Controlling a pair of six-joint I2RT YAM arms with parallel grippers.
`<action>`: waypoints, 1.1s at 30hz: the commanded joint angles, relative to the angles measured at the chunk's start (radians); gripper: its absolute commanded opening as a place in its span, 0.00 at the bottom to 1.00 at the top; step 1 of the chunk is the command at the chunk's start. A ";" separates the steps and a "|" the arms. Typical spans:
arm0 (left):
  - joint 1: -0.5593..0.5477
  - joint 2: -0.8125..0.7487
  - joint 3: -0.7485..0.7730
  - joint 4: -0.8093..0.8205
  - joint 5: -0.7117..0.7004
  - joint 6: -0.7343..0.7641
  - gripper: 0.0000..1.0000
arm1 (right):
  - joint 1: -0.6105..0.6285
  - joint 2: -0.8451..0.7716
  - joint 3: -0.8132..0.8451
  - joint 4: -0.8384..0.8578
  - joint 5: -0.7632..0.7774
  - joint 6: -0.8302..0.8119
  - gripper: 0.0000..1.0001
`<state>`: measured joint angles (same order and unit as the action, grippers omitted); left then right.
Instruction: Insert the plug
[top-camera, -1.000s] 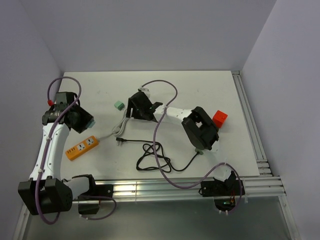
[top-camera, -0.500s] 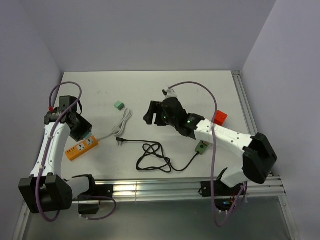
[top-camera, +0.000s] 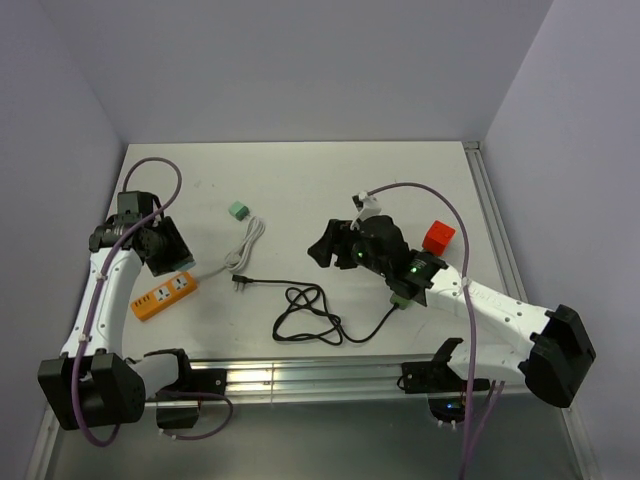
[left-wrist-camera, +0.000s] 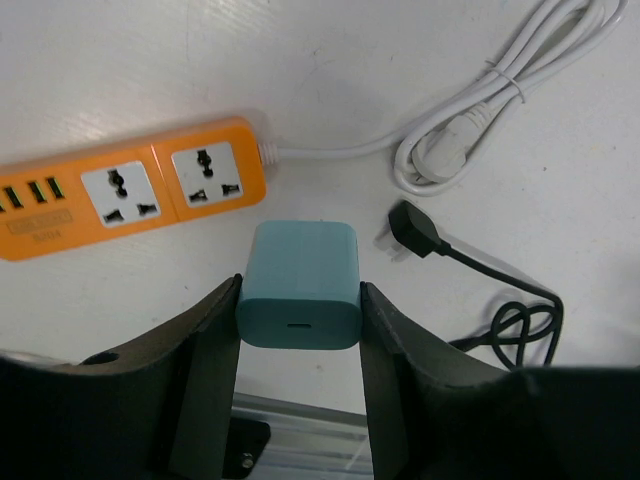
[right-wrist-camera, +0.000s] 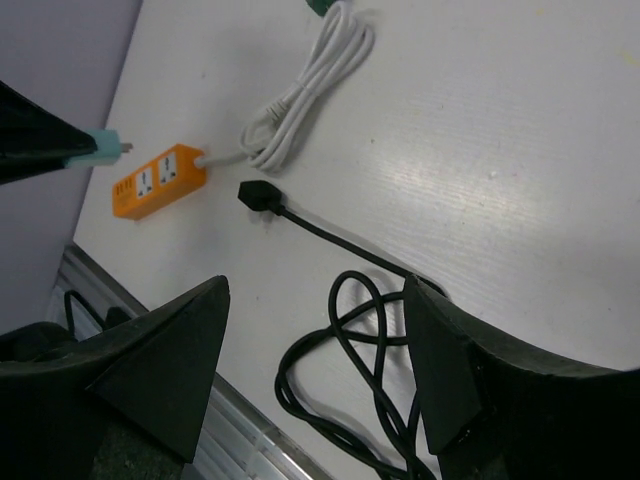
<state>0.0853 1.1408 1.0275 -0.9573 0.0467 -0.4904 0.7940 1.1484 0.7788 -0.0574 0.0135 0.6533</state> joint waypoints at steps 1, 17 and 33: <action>-0.001 -0.019 -0.023 0.063 0.009 0.135 0.00 | -0.009 -0.024 -0.018 0.053 -0.030 -0.015 0.77; 0.016 0.070 -0.073 0.022 -0.151 -0.051 0.00 | -0.007 -0.076 -0.032 0.053 -0.037 -0.011 0.76; 0.059 0.181 -0.067 0.043 -0.087 0.013 0.00 | -0.007 -0.099 -0.032 0.054 -0.026 -0.015 0.76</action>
<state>0.1387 1.3178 0.9482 -0.9298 -0.0715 -0.5026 0.7891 1.0756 0.7586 -0.0383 -0.0231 0.6525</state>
